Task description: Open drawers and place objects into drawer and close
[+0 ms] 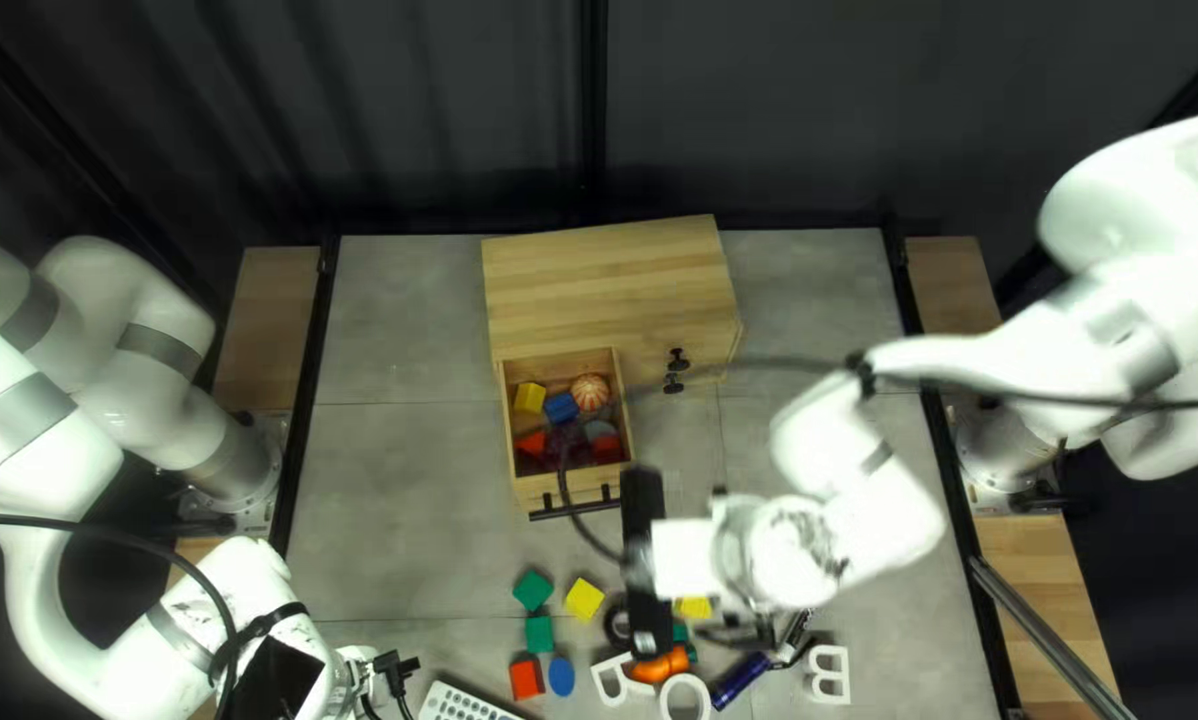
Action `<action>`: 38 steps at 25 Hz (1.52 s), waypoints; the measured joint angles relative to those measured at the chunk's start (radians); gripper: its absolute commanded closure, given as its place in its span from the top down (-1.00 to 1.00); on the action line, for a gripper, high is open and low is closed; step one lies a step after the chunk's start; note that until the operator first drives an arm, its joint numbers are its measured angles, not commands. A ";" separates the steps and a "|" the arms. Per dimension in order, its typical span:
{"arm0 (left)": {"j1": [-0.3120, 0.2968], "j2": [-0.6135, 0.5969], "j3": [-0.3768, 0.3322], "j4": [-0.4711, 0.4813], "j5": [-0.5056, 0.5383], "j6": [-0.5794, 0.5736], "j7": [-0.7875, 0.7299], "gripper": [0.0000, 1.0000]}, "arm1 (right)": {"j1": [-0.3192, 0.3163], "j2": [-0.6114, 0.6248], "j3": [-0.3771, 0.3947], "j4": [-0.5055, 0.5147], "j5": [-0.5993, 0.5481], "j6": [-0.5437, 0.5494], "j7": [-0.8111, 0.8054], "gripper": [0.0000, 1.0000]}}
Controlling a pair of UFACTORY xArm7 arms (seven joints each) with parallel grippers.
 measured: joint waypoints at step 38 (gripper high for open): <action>0.000 0.000 0.000 0.000 0.000 0.000 0.000 1.00 | 0.175 0.137 0.011 -0.092 0.024 -0.010 0.932 1.00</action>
